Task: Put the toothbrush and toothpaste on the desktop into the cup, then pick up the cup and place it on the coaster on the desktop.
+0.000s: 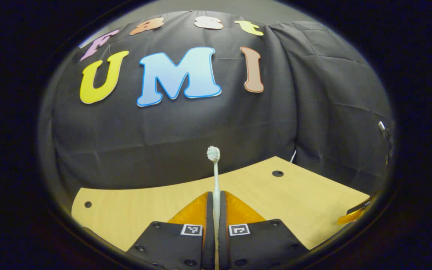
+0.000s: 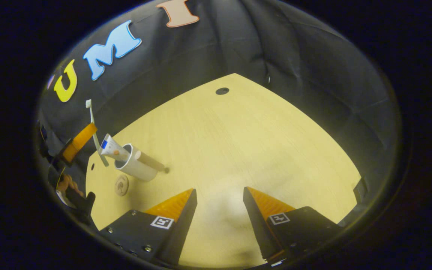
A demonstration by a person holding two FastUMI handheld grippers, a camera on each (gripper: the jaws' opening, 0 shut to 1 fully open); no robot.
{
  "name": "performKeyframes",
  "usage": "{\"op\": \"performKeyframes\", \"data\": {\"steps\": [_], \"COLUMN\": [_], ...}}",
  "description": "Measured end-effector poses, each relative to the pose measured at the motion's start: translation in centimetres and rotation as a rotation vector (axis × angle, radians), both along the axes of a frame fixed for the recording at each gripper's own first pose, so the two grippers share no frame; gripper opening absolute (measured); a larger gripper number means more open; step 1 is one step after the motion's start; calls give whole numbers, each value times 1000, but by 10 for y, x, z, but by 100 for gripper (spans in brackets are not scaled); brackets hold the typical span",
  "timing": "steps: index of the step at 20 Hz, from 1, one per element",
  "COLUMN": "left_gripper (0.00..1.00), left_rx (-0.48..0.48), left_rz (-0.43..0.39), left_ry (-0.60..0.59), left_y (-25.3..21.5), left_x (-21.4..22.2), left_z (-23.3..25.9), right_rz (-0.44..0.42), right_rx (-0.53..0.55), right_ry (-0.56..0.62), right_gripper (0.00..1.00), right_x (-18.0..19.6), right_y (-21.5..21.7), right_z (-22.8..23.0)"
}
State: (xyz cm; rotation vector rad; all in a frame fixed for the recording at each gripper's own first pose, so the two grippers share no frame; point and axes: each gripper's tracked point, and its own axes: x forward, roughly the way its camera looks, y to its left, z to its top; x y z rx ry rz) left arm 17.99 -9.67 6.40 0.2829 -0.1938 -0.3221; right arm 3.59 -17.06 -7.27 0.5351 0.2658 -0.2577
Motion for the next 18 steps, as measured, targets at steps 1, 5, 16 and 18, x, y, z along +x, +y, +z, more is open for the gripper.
{"op": "performKeyframes", "data": {"steps": [1,5,16,18], "left_gripper": [11,11,11,11], "left_rx": [3,-19,-124,-130], "left_rz": [-11,-30,15,11], "left_ry": [-10,-45,-13,-17], "left_y": [-6,-14,-8,-9], "left_x": [1,16,40,35], "left_z": [1,5,-23,-26], "right_rz": [-3,-7,-8,-5], "right_rx": [6,15,4,-1], "right_ry": [5,36,115,123], "right_gripper": [77,77,77,77], "right_x": [0,1,2,3], "right_y": [-1,1,2,1], "right_z": [-2,-8,-25,-26]}}
